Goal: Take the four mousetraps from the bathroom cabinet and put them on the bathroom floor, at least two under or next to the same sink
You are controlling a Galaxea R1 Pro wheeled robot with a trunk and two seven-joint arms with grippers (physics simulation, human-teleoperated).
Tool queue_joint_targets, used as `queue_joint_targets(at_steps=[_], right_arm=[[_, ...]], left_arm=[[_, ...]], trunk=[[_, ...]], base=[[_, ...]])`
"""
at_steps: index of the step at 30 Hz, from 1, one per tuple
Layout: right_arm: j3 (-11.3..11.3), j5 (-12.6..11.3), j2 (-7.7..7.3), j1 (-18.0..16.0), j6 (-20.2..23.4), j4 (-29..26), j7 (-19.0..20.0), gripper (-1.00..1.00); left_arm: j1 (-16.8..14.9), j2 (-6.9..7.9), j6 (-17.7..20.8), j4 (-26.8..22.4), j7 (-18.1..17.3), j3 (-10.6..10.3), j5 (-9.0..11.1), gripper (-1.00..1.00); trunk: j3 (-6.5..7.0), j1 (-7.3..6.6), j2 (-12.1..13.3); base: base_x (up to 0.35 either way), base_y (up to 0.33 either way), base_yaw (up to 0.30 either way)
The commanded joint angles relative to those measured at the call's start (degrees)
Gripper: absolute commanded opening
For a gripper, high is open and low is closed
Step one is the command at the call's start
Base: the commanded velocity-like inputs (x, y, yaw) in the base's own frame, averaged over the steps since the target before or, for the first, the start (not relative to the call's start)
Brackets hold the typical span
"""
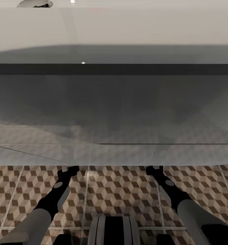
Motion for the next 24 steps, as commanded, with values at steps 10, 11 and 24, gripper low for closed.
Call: queue_joint_targets(at_steps=[10,11,24], right_arm=[[0.3,-0.3,-0.05,0.0,-0.2,0.2,0.1,-1.0],[0.3,-0.3,-0.05,0.0,-0.2,0.2,0.1,-1.0],[0.3,-0.3,-0.05,0.0,-0.2,0.2,0.1,-1.0]], left_arm=[[0.0,0.01,-0.1,-0.1,0.1,-0.1,0.5,-1.0],[0.0,0.0,-0.1,-0.2,0.1,-0.1,0.5,-1.0],[0.0,-0.03,0.2,-1.1,0.0,-0.1,0.5,-1.0]], trunk=[[-0.03,-0.01,0.0],[-0.03,-0.01,0.0],[-0.03,-0.01,0.0]], base=[[0.0,0.0,0.0],[0.0,0.0,0.0],[0.0,0.0,0.0]])
